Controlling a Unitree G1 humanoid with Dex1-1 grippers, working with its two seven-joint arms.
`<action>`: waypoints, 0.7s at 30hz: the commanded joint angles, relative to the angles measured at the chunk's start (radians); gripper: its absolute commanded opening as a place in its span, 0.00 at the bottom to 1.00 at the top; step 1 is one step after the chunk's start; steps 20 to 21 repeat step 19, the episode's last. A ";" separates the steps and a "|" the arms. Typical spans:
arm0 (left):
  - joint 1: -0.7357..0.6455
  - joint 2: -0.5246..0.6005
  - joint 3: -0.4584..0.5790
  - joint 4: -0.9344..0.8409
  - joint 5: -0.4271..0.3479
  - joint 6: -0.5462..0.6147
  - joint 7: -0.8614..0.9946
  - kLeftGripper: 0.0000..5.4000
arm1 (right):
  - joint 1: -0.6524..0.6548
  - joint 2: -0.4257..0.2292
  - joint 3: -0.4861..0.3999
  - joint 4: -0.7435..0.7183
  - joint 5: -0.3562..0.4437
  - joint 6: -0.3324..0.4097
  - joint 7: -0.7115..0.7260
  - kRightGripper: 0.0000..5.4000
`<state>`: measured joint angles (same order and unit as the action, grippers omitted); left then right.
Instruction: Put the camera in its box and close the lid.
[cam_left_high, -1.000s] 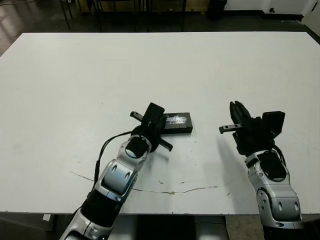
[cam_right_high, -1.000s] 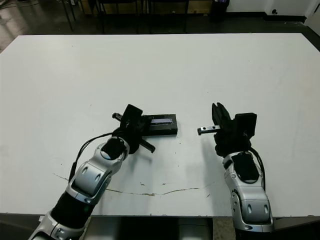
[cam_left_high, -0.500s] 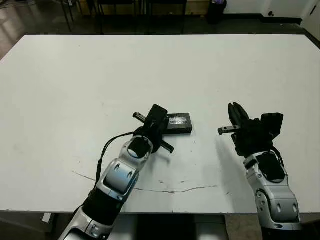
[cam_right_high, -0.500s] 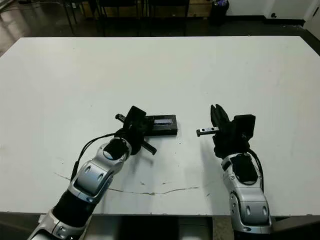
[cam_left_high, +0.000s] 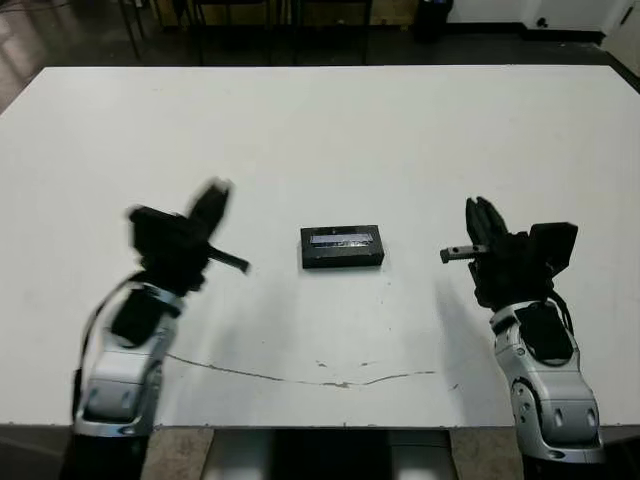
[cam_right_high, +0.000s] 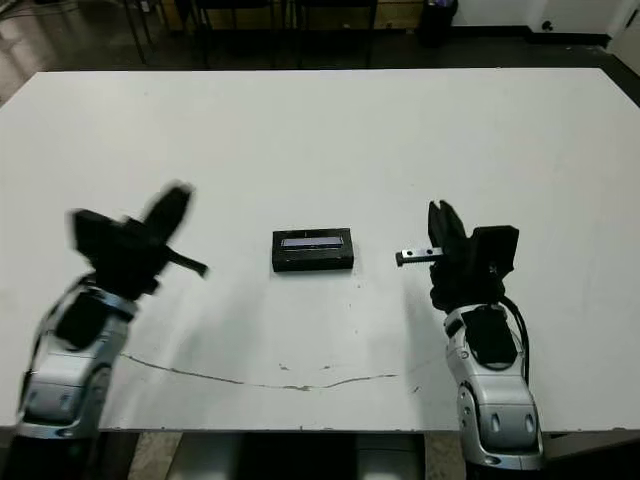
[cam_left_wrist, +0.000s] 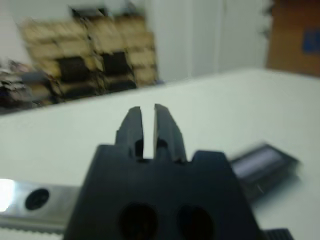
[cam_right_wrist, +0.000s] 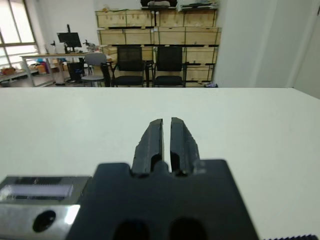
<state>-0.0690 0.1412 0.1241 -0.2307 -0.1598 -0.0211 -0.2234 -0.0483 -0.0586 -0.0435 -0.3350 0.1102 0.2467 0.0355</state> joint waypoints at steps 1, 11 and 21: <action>0.010 -0.003 0.045 0.025 -0.018 0.008 0.038 0.00 | -0.039 0.016 -0.007 0.055 -0.002 0.000 -0.017 0.00; 0.054 -0.099 0.037 0.087 -0.035 0.010 0.126 0.00 | -0.086 0.006 -0.009 0.198 -0.030 -0.117 -0.003 0.00; 0.056 -0.117 -0.014 0.102 -0.007 0.001 0.133 0.00 | -0.079 0.003 -0.010 0.205 -0.025 -0.140 0.011 0.00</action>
